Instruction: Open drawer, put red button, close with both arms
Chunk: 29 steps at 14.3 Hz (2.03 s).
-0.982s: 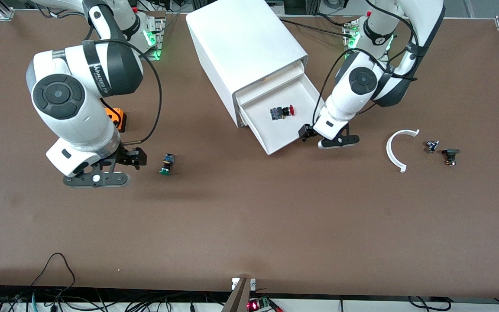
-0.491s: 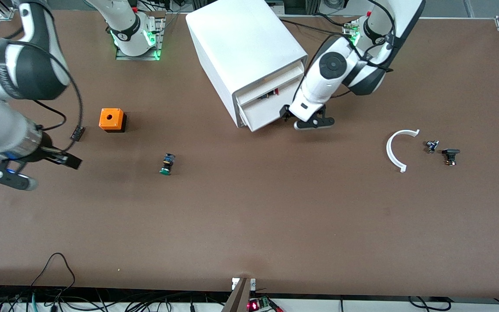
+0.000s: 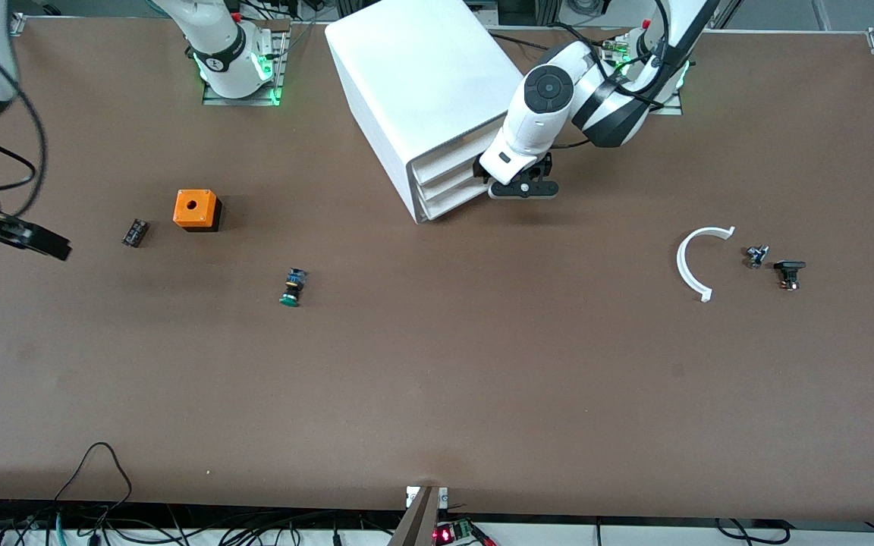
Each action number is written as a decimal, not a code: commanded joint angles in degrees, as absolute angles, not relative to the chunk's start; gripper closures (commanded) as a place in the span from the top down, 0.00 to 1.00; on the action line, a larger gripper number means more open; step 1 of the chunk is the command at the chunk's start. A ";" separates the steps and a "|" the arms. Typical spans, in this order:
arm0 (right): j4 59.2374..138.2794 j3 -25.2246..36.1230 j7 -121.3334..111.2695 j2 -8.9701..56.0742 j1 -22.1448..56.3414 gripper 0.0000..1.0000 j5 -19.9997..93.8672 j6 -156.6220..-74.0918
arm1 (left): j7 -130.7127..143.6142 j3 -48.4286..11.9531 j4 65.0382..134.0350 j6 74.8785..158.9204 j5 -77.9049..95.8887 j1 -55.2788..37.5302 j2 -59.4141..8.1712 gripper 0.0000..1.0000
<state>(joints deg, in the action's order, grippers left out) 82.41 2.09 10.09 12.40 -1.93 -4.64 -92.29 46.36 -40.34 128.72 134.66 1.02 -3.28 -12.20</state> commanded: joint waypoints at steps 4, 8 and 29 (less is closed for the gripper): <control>89.21 5.36 2.37 7.30 -2.46 1.00 -0.79 -92.81 | 45.44 -40.96 129.20 133.77 2.46 -2.64 -9.23 1.00; 98.32 5.19 2.37 0.73 -2.29 1.00 -1.05 -98.08 | 45.35 -38.07 125.53 133.86 1.58 2.88 -6.24 1.00; 104.24 5.27 -0.97 -3.78 -2.29 1.00 -1.32 -100.19 | 10.46 -10.20 92.20 91.94 4.13 7.38 0.09 1.00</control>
<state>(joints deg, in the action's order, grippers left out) 103.25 5.28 -0.30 -3.00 -2.26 -1.78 -99.31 12.37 -11.45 92.51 93.34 2.53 7.54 0.04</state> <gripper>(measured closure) 0.000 0.000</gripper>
